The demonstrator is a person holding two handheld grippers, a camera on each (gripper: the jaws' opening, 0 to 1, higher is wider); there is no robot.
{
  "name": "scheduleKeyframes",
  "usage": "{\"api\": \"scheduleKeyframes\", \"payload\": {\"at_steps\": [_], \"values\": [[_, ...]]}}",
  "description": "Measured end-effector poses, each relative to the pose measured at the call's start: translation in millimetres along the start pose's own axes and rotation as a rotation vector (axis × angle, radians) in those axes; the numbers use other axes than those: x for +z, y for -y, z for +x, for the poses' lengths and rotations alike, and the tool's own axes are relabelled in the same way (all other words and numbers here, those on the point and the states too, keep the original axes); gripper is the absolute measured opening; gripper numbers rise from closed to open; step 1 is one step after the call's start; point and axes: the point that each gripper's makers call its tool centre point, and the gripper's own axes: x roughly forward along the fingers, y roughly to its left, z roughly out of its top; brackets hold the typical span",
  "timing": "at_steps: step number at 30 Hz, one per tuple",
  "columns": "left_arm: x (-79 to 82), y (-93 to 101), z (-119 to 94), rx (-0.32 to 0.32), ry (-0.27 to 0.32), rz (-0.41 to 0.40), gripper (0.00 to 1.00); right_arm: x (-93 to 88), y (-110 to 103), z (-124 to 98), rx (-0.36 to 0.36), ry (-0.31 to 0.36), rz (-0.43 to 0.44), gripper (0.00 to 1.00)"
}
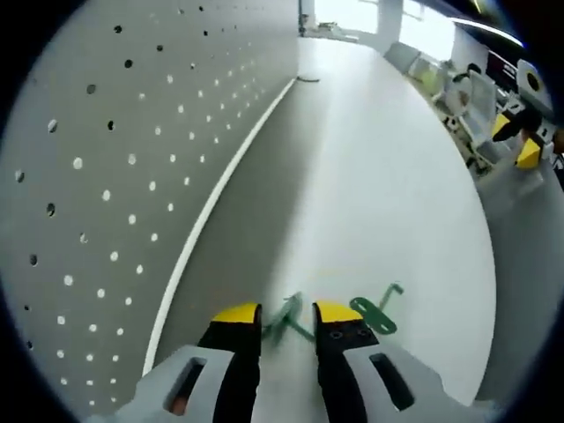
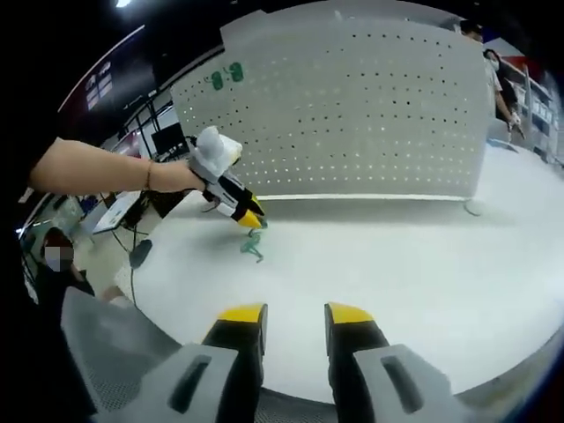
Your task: Insert the hook assembly into the mounting plate slot until the hook locks in place.
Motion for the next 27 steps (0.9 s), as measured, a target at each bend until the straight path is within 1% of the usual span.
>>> {"api": "scheduleKeyframes", "payload": {"at_steps": [2,4,6,8,9,10,13,17,20,22,23,24,27], "values": [[-3.8,0.9,3,-0.004,-0.021,0.018,0.22,-2.2,-3,0,0.004,-0.008,-0.023,0.23],[-6.2,5.0,4,-0.009,-0.034,0.042,0.15,-3.6,-5,1,0.005,-0.015,-0.045,0.23],[-9.6,12.3,4,-0.031,-0.054,0.043,0.1,-4.1,-6,2,0.004,-0.017,-0.054,0.23],[-11.8,15.5,4,-0.037,-0.065,0.056,0.07,-3.9,-4,2,0.002,-0.016,-0.05,0.23],[-9.8,17.0,3,-0.036,-0.059,0.069,0.05,-3.8,-4,2,0.002,-0.016,-0.043,0.23],[-11.0,18.5,3,-0.044,-0.068,0.058,0.05,-3.5,-3,2,0.002,-0.014,-0.038,0.23],[-11.0,20.9,3,-0.057,-0.067,0.037,0.05,-2.6,-2,2,0.0,-0.011,-0.025,0.23],[-13.3,21.4,3,-0.052,-0.08,0.062,0.04,-3.0,-3,2,0.003,-0.014,-0.029,0.23],[-15.2,21.2,2,-0.047,-0.087,0.055,0.04,-3.0,-4,2,0.004,-0.014,-0.035,0.23],[-17.0,19.9,0,-0.027,-0.095,0.06,0.03,-2.8,-4,3,0.005,-0.013,-0.035,0.23],[-14.4,12.4,-3,0.02,-0.08,0.069,0.03,-2.3,-4,2,0.004,-0.012,-0.035,0.23],[-14.5,10.6,-6,0.03,-0.083,0.055,0.03,-1.9,-3,1,0.003,-0.011,-0.037,0.23],[-8.1,1.4,-17,0.067,-0.047,0.011,0.03,2.5,1,-2,-0.01,0.013,-0.037,0.2]]}}
